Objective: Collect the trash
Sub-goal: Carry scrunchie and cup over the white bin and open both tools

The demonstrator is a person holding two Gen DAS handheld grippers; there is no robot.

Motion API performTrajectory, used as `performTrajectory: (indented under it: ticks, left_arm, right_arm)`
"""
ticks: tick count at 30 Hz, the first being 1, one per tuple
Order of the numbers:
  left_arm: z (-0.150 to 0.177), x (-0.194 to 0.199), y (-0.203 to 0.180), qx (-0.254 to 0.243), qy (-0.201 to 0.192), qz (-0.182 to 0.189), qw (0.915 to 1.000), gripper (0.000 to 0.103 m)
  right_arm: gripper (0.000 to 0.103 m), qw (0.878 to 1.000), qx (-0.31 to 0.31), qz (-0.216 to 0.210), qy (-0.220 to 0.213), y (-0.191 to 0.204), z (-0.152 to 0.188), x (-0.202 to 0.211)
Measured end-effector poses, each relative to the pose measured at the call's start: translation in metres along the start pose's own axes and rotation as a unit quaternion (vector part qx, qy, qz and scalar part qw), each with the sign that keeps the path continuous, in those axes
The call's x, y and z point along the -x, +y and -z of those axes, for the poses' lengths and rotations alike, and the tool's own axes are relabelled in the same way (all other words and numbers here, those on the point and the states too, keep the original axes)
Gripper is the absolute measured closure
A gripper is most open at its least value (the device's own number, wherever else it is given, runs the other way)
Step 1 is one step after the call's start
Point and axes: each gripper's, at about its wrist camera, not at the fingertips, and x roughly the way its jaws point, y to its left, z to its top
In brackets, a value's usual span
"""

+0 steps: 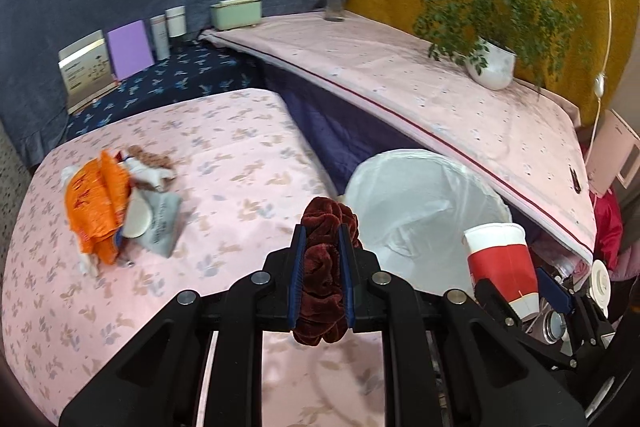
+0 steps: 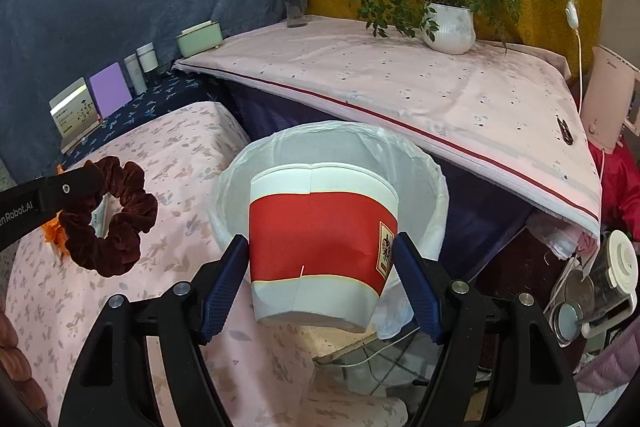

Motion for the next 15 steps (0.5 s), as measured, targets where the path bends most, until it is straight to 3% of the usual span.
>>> performTrajectory:
  ticks: [15]
  left_arm:
    - [-0.032,-0.060,-0.053,-0.018,0.032,0.086,0.9956,0.084]
  right_arm:
    - [0.033,0.999,-0.035,0.025,0.009,-0.038,-0.015,-0.031]
